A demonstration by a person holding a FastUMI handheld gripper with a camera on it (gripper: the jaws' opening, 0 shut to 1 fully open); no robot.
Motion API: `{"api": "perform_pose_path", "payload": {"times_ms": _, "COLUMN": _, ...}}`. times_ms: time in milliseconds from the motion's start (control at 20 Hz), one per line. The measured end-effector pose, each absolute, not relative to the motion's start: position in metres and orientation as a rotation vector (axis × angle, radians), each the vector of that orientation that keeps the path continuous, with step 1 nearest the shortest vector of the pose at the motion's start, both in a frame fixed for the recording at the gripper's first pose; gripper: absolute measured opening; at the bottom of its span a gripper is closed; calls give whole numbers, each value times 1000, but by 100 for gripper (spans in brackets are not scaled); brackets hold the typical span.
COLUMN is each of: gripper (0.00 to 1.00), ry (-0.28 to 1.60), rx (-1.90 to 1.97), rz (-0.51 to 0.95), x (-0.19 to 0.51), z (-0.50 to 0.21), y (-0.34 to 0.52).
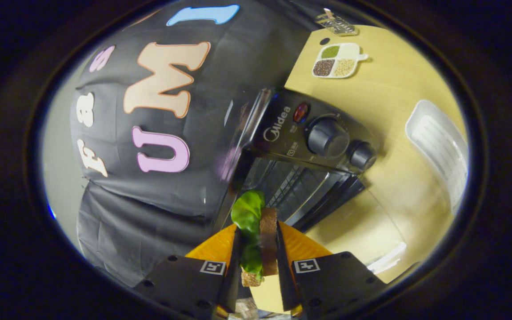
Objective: Open the toaster oven, put the food inside, and close the toaster oven door.
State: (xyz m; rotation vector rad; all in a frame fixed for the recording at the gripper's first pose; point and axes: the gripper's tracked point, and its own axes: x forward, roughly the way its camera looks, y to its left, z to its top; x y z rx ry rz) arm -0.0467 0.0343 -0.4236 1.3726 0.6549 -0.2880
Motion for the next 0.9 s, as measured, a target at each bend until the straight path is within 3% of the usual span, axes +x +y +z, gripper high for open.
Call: {"api": "perform_pose_path", "payload": {"times_ms": 900, "gripper": 41, "ry": 382, "rx": 1574, "rz": -436, "x": 22, "z": -489, "y": 32}}
